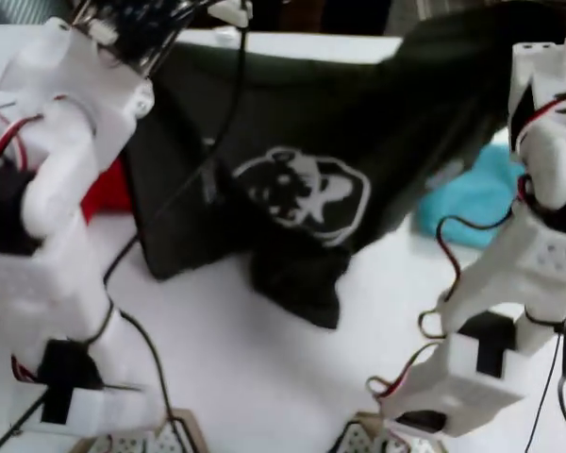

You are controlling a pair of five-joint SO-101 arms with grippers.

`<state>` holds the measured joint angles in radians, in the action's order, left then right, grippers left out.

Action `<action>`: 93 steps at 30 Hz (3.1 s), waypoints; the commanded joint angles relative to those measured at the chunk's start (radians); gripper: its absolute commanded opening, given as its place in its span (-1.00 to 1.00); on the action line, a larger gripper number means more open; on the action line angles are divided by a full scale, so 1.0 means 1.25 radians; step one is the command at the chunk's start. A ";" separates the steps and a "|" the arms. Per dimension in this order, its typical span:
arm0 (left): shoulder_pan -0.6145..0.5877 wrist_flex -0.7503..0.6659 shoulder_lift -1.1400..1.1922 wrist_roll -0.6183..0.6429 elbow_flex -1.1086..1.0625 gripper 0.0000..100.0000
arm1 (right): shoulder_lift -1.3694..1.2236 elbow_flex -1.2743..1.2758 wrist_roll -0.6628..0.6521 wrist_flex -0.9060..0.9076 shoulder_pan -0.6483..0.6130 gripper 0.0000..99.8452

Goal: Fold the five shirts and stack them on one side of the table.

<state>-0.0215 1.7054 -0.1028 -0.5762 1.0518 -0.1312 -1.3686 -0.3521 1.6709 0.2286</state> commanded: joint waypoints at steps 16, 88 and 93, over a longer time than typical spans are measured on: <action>0.001 0.064 -0.014 0.009 -0.001 -0.95 | 0.188 0.017 -0.001 0.079 -0.053 -0.96; -0.244 -0.538 -0.007 -0.053 -1.533 -0.95 | 0.786 1.982 -0.421 -0.315 -0.085 -0.52; -0.244 -0.538 -0.007 -0.053 -1.533 -0.95 | 0.785 2.029 -0.417 -0.395 -0.055 -0.51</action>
<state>-0.3191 1.0625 -0.1181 -0.6467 -0.8615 0.8339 1.1584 -0.8753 1.2321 0.1320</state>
